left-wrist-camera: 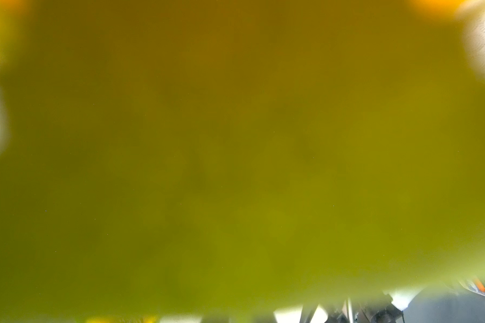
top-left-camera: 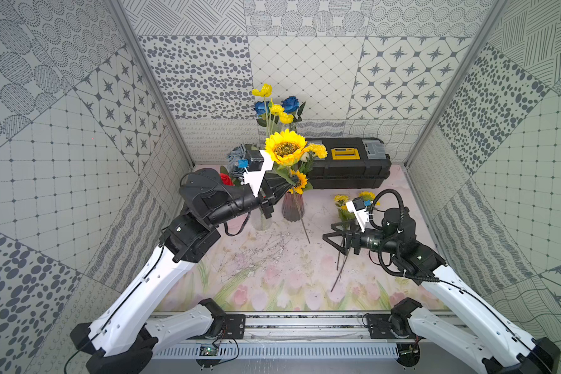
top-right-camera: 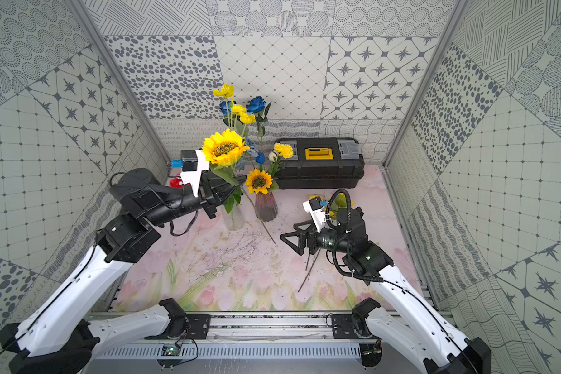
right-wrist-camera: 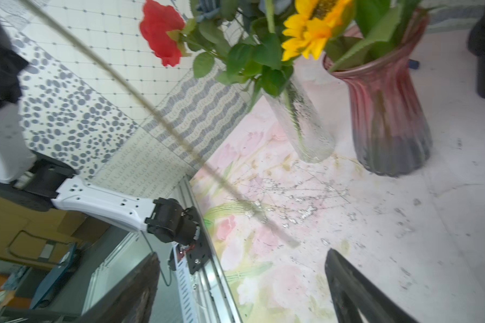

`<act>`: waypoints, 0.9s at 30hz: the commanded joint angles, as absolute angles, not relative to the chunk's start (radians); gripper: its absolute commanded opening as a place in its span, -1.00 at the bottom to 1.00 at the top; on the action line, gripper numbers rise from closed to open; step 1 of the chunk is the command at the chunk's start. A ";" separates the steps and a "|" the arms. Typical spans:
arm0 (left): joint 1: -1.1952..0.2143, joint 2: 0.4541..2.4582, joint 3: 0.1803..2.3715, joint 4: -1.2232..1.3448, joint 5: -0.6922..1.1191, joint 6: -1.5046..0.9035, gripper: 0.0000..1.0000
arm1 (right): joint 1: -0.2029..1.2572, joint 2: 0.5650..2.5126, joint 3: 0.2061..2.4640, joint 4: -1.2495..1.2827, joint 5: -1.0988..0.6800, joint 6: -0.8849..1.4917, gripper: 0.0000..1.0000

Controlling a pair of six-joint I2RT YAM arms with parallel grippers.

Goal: Pick out yellow flowers from the vase
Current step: Pick up the flower from the vase.

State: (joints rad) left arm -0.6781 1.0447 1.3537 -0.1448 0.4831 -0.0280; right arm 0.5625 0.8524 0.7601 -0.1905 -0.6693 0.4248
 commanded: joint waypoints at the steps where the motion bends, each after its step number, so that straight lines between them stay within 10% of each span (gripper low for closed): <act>1: -0.675 1.055 1.227 -0.003 0.482 -0.113 -0.90 | 0.614 0.882 0.819 -0.119 -0.710 0.412 0.70; 27: -0.706 1.170 1.192 0.214 0.523 -0.284 -0.89 | 0.767 1.085 0.860 0.034 -0.676 0.421 -1.00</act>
State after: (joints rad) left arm -0.7033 1.1683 1.1736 0.1192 0.4942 -0.2516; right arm 0.7628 1.0863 0.8520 -0.0200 -0.6868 0.4164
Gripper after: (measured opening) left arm 0.057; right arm 0.055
